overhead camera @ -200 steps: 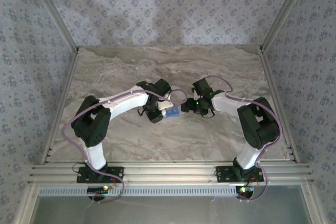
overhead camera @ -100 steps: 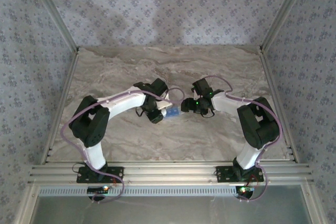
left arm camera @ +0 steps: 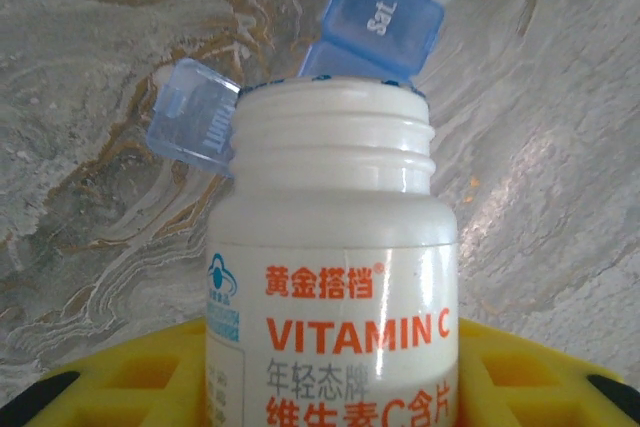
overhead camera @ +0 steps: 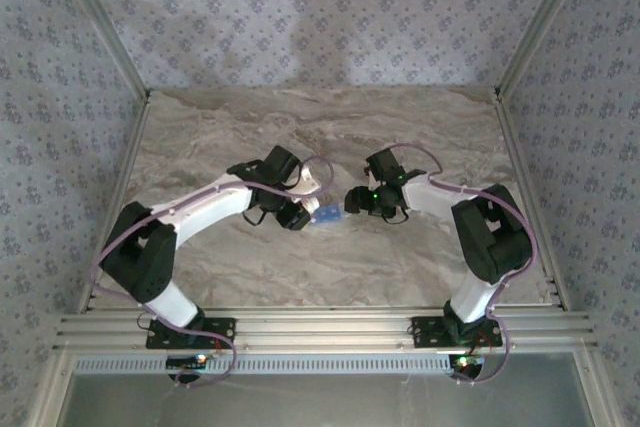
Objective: Sort the pills into containers
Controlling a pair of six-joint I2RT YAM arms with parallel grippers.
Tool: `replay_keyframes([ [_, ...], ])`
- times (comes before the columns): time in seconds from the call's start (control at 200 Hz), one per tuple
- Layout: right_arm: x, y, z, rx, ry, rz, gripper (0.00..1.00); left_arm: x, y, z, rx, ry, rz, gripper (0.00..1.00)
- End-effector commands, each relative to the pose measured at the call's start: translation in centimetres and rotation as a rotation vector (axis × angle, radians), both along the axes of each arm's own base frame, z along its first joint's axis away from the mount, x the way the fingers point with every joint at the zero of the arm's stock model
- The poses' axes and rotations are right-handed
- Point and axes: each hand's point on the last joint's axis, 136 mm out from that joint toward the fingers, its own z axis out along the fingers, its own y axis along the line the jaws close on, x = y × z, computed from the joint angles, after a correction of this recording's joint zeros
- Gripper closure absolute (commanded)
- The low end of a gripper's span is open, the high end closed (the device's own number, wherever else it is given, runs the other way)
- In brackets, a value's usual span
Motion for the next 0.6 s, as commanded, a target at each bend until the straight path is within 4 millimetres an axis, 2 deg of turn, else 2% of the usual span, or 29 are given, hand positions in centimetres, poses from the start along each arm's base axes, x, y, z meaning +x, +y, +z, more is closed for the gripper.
replay_keyframes([
  [0.0,-0.2,0.7,0.4,0.010,0.018,0.017,0.29,1.3,-1.5,3.0,-0.162,-0.092,0.034,1.00],
  [0.17,0.2,0.8,2.4,0.018,-0.006,0.019,0.29,2.4,-1.7,5.2,-0.265,-0.202,0.074,1.00],
  [0.36,0.9,0.4,5.8,0.030,-0.043,0.002,0.29,3.8,-1.6,8.9,-0.416,-0.364,0.117,1.00],
  [0.475,1.7,-1.1,7.8,0.019,-0.073,-0.028,0.29,4.3,-1.6,11.5,-0.527,-0.469,0.128,1.00],
  [0.595,2.4,-4.0,9.0,-0.021,-0.083,-0.088,0.29,4.4,-1.6,15.2,-0.654,-0.623,0.115,1.00],
])
